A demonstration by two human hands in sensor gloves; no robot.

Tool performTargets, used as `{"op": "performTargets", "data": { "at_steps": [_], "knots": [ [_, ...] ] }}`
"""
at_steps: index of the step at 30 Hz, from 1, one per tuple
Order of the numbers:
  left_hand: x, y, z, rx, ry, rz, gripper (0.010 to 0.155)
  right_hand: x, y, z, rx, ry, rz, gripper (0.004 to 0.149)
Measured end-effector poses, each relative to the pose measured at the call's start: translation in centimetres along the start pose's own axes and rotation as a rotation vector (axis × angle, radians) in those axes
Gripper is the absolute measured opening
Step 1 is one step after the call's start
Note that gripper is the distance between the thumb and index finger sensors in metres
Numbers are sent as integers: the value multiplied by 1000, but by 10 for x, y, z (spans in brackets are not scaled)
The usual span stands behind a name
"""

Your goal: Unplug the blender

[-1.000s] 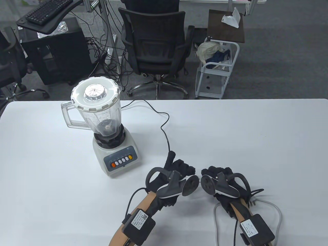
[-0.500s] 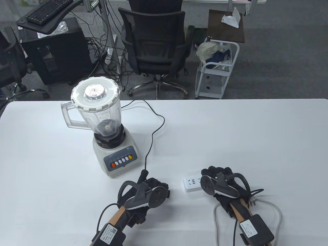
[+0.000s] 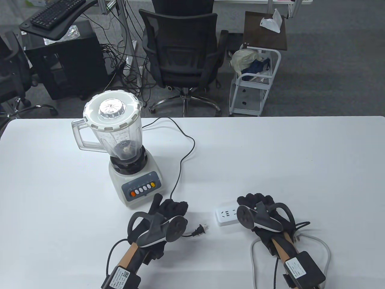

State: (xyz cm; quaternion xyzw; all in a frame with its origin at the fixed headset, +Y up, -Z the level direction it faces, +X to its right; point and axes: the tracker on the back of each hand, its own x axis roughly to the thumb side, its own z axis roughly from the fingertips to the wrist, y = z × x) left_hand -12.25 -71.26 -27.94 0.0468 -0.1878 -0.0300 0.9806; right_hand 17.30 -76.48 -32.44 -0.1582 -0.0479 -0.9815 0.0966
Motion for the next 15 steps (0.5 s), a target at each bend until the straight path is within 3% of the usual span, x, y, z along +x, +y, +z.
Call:
{"op": "performTargets", "data": {
  "at_steps": [5,15],
  "knots": [
    [-28,14,10,88,144,-73,74,-9,-9,11,-72,12,-64,71],
    [-79,25,29,73,343,-96,85,-38,-18,33,-145,91,-78,81]
  ]
}}
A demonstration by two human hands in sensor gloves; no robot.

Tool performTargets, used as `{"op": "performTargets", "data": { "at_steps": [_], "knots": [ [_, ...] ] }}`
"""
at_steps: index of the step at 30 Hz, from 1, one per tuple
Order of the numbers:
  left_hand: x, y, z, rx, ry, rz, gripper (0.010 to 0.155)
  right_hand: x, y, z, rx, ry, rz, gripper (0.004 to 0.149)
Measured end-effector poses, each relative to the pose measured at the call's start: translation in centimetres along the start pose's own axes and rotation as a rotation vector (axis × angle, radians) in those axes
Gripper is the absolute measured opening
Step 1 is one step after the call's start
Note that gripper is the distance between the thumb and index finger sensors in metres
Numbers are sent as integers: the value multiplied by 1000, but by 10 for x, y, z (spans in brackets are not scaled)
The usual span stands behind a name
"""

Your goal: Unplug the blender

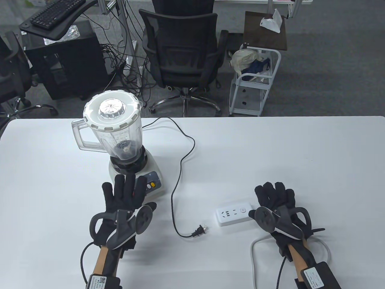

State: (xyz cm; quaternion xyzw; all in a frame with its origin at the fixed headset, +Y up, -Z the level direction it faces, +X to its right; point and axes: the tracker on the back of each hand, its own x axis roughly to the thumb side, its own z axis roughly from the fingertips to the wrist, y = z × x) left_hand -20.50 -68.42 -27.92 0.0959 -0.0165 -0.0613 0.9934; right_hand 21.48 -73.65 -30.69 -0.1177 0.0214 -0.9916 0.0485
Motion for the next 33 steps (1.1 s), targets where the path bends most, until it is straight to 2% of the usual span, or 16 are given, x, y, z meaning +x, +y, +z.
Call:
{"op": "performTargets", "data": {
  "at_steps": [5,11,33],
  "knots": [
    [-18,-12,-2,-42,56,-13,86,-10,6,1,28,39,27,83],
    [-24,-21,-4,-80,80,-45,86,-12,14,0,67,50,75,84],
    [-22,-21,-4,-79,75,-55,85,-7,13,-1,81,27,89,83]
  ]
}}
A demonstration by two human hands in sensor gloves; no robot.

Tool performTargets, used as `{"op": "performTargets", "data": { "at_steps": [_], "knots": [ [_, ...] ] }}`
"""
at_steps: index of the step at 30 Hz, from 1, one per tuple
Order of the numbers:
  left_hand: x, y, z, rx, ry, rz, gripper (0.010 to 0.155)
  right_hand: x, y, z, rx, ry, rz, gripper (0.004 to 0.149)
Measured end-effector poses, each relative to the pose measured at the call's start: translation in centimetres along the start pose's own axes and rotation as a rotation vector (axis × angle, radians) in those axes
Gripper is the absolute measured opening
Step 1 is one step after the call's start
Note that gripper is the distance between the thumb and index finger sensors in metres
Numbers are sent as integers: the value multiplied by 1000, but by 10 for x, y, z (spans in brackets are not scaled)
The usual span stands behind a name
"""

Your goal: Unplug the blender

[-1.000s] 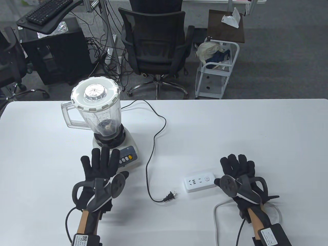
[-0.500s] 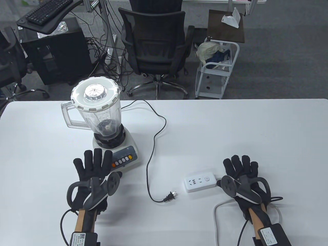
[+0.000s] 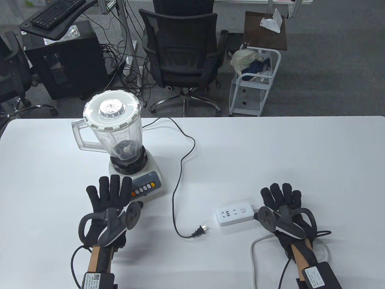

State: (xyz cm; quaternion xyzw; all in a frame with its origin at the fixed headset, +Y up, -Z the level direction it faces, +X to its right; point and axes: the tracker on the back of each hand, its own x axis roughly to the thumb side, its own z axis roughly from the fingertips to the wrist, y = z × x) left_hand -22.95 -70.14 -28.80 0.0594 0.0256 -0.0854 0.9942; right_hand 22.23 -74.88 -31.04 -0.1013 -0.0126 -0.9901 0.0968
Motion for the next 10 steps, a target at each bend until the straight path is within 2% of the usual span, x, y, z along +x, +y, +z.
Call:
{"op": "performTargets", "data": {
  "at_steps": [10],
  "knots": [
    [1,0,0,-2,-2,-9,85,2,0,0,10,-7,6,82]
  ]
}}
